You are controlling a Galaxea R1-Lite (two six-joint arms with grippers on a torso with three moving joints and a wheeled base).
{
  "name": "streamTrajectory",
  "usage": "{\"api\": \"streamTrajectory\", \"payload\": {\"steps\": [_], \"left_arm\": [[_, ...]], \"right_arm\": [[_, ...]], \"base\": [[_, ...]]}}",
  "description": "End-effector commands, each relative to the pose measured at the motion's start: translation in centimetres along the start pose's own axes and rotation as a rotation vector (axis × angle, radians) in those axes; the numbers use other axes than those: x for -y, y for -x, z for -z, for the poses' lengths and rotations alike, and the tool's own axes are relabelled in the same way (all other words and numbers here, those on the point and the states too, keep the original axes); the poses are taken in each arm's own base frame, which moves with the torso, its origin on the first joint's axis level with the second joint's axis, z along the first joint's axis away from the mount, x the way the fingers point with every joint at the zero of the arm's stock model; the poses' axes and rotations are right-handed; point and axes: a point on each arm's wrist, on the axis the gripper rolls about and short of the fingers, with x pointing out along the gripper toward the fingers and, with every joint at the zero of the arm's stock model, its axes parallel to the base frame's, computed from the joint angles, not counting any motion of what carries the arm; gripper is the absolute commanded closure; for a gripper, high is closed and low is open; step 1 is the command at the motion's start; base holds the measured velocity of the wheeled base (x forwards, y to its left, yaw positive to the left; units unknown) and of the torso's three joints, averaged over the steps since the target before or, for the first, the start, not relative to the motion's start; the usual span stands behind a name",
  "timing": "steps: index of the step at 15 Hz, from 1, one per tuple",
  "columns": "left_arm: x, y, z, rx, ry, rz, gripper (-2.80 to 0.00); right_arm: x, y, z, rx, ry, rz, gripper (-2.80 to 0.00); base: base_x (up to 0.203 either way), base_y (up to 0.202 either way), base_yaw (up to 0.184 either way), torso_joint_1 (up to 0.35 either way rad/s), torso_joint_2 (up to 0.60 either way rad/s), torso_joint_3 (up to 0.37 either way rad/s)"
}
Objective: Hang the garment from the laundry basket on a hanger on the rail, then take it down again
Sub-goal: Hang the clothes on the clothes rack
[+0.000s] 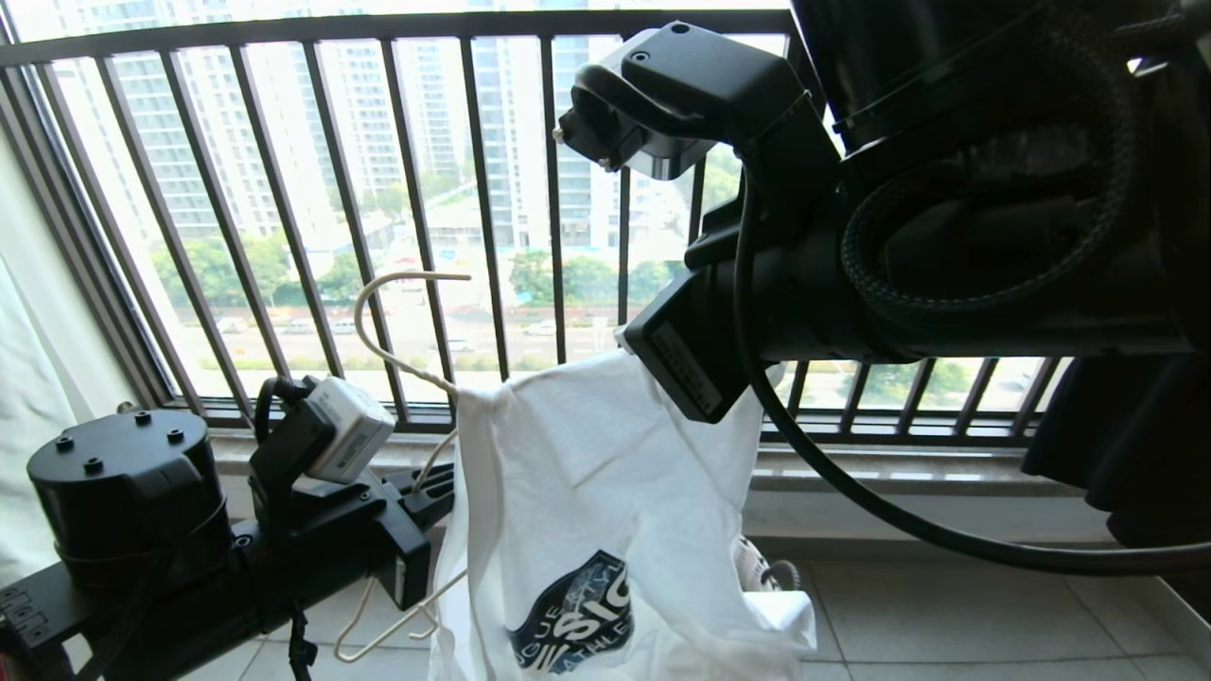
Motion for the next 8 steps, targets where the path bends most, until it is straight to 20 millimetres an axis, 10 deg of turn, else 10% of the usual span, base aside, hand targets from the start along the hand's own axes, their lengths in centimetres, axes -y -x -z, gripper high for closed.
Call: {"api": "streamTrajectory", "payload": {"steps": [1,8], "left_arm": [[0.1,0.3,-0.1,0.012,-0.006,0.006,0.00],[0.5,1.5,-0.3,0.041,-0.023,0.066,0.00]], "right_arm": [[-0.2,-0.3,0.2,-0.015,0.065,-0.002,-2.80],[1.4,0.7,1.2,-0.029,0.287,-0.215,-2.80]], "base": [[0.000,0.000,0.000,0.000,0.00,0.000],[0.000,0.000,0.000,0.000,0.00,0.000]]}}
